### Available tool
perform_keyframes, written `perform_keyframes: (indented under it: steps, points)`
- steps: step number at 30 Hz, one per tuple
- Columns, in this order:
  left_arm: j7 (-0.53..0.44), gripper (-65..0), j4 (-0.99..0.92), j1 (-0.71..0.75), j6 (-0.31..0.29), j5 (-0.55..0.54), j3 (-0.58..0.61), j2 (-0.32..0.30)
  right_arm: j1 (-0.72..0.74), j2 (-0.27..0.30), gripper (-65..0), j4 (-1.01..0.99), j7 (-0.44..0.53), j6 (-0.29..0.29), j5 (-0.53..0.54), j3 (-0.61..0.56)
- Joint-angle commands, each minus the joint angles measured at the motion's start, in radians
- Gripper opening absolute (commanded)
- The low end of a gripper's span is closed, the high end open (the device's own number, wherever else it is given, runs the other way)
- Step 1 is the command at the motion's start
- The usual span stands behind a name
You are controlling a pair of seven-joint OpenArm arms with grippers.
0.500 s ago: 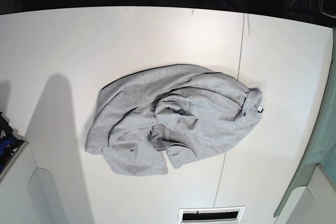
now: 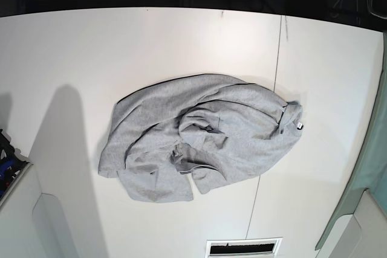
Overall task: Layout the t-shirt on the table in an organized manner, then fold the t-shirt properly
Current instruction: 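Move both grippers down toward opposite ends of the crumpled grey t-shirt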
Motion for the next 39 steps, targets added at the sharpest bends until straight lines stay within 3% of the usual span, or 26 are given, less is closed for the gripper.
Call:
perform_keyframes:
  steps: [1,8,13,17,22,26,29,39]
  points:
    - [0.005,-53.2,0.003,0.001,-0.014,0.000,0.000,-0.002,-0.003,0.000,-63.1,0.009,0.011,-0.003,-0.002,-0.002]
    - [0.031,-52.4,0.047,0.029,-0.045,0.000,0.000,-0.022,-0.003,0.003,-63.1,0.029,-0.032,-0.004,0.031,-0.002]
    - [0.070,-46.7,0.262,0.147,-0.044,-0.077,-0.003,-0.090,-0.011,0.006,-63.1,0.037,-0.091,-0.002,0.059,-0.002]
    - [0.076,-46.6,0.461,0.272,-0.044,-0.143,-0.080,-0.145,-0.070,0.038,-63.1,0.138,-0.092,0.004,0.085,-0.002]
    - [0.076,-46.6,0.677,0.414,-0.045,-0.142,-0.283,-0.172,-0.209,0.113,-63.1,0.411,-0.097,0.066,0.171,-0.002]
    - [0.077,-46.6,0.845,0.514,-0.124,-0.158,-0.448,-0.172,-0.326,0.183,-63.1,0.661,-0.144,0.124,0.256,-0.002]
    - [0.103,-46.6,0.968,0.582,-0.169,-0.262,-0.556,-0.172,-0.413,0.249,-63.1,0.851,-0.151,0.153,0.313,-0.002]
    - [0.247,-46.5,1.389,0.750,-0.169,-0.576,-0.849,-0.172,-0.618,0.454,-63.1,1.439,-0.180,0.153,0.372,0.003]
